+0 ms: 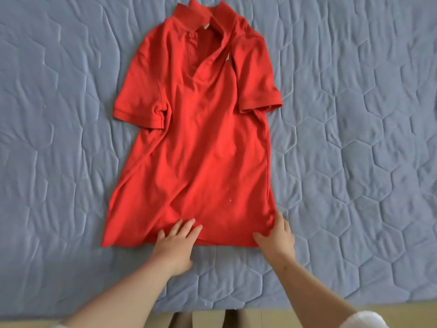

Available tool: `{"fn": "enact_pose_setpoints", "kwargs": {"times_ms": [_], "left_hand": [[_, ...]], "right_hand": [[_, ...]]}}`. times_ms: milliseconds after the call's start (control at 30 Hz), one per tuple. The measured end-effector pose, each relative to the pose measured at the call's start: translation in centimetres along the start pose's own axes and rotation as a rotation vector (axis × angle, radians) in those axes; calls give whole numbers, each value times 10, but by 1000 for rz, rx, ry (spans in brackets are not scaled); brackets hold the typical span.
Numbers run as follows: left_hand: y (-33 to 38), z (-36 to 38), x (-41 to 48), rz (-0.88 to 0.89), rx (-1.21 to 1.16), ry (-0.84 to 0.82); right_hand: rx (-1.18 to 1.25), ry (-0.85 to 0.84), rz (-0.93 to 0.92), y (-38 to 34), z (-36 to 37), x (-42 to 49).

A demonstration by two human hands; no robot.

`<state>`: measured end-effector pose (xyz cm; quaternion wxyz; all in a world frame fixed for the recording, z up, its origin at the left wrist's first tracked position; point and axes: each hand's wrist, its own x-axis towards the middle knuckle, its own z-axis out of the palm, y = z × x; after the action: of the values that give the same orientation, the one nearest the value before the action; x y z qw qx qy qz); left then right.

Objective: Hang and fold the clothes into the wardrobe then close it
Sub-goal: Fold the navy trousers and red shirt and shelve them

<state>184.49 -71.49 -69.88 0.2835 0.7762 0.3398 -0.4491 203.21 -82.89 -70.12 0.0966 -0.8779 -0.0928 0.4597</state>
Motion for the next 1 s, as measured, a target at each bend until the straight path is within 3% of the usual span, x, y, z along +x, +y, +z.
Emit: {"fn": "enact_pose_setpoints", "kwargs": {"times_ms": [67, 167, 333, 533, 633, 700, 833, 1000], "left_hand": [[-5, 9, -2, -15, 11, 6], [-3, 7, -4, -23, 7, 141], [14, -5, 4, -81, -92, 266], [35, -4, 9, -40, -88, 306], [43, -2, 14, -105, -388, 276], [44, -2, 16, -166, -561, 290], [38, 0, 14, -191, -650, 316], [30, -1, 11, -243, -831, 358]], "right_hand": [[-103, 57, -27, 1, 0, 6], [-136, 74, -38, 1, -6, 13], [190, 124, 25, 10, -16, 12], [364, 216, 212, 22, -15, 12], [497, 54, 323, 21, -8, 13], [440, -15, 292, 23, -9, 19], [492, 79, 286, 32, -18, 26], [774, 242, 481, 47, -22, 23]]}}
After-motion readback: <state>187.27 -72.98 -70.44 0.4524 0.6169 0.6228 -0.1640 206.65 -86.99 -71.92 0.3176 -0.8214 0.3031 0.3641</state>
